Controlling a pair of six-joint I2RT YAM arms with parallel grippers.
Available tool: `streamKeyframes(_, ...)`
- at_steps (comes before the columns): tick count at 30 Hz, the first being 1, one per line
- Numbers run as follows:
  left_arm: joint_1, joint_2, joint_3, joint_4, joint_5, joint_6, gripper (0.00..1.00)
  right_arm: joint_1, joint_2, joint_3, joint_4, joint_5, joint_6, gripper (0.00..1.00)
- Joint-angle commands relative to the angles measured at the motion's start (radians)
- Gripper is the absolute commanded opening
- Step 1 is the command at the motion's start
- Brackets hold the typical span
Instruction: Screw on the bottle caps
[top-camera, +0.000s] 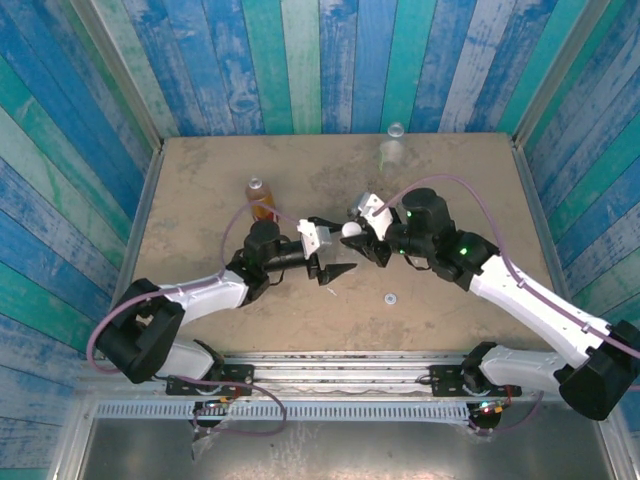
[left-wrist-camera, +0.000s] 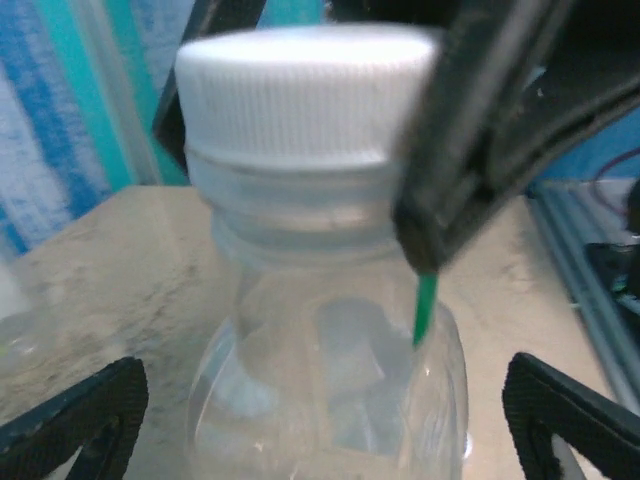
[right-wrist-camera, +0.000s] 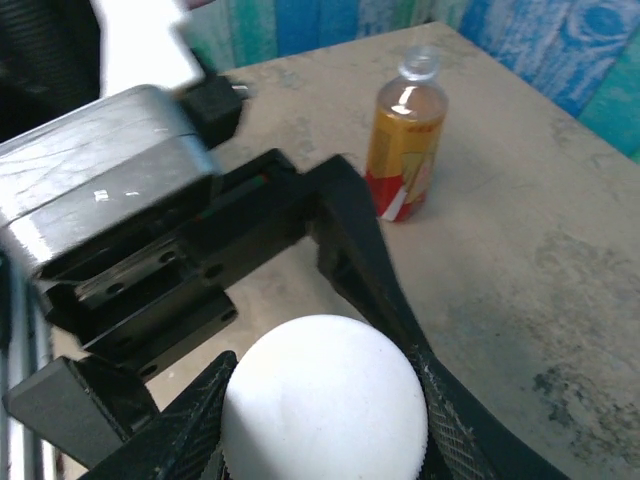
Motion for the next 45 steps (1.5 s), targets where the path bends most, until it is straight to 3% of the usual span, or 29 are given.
streamKeyframes(1, 0.001, -0.088, -0.079, 0.108, -0.231, -0.084, 0.94, -0.041, 0.041, -0.024, 0.117, 0.107, 0.101, 0.26)
streamKeyframes(6, 0.001, -0.186, -0.193, 0.108, -0.456, -0.135, 0.94, -0.09, 0.194, 0.036, 0.241, 0.244, 0.205, 0.25)
streamKeyframes(11, 0.001, -0.25, -0.272, 0.071, -0.57, -0.156, 0.94, -0.134, 0.42, 0.2, 0.28, 0.298, 0.254, 0.25)
streamKeyframes(20, 0.001, -0.332, -0.323, -0.02, -0.761, -0.215, 0.94, -0.137, 0.755, 0.503, 0.263, 0.328, 0.209, 0.25)
streamKeyframes(32, 0.001, -0.35, -0.326, -0.047, -0.722, -0.189, 0.94, -0.153, 0.914, 0.614, 0.244, 0.3, 0.227, 0.34)
streamKeyframes(38, 0.001, -0.335, -0.322, -0.046, -0.701, -0.189, 0.94, -0.152, 0.885, 0.603, 0.244, 0.281, 0.216, 0.57)
streamKeyframes(45, 0.001, -0.318, -0.32, -0.016, -0.633, -0.175, 0.94, -0.159, 0.766, 0.564, 0.246, 0.304, 0.19, 0.72)
